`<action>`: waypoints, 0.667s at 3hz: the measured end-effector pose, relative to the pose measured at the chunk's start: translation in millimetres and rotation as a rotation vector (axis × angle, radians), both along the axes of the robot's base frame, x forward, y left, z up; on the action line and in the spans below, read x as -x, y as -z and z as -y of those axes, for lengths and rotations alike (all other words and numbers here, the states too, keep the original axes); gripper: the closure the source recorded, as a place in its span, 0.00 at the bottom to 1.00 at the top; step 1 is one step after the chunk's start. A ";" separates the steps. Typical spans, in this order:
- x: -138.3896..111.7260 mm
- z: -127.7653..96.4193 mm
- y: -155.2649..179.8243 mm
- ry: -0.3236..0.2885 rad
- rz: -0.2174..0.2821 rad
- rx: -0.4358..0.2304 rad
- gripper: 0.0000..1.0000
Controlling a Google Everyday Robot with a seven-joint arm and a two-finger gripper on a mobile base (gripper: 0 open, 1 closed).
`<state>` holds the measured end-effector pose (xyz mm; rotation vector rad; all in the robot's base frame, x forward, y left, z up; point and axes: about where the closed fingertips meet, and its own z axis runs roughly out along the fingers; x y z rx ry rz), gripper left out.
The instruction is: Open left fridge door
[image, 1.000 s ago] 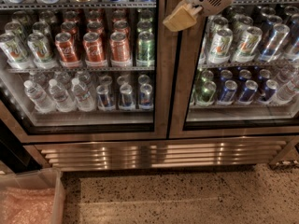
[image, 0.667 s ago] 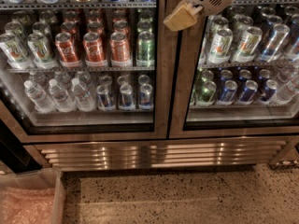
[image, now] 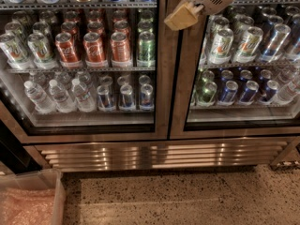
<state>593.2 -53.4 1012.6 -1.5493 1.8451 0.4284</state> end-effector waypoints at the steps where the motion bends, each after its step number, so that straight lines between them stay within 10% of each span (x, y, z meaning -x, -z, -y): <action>1: -0.6 0.6 -0.3 0.000 0.000 0.000 1.00; 2: -1.0 0.9 -0.8 0.000 0.000 -0.001 1.00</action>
Offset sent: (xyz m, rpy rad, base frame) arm -0.1409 0.0004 -0.0029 0.1947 -0.0639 0.0051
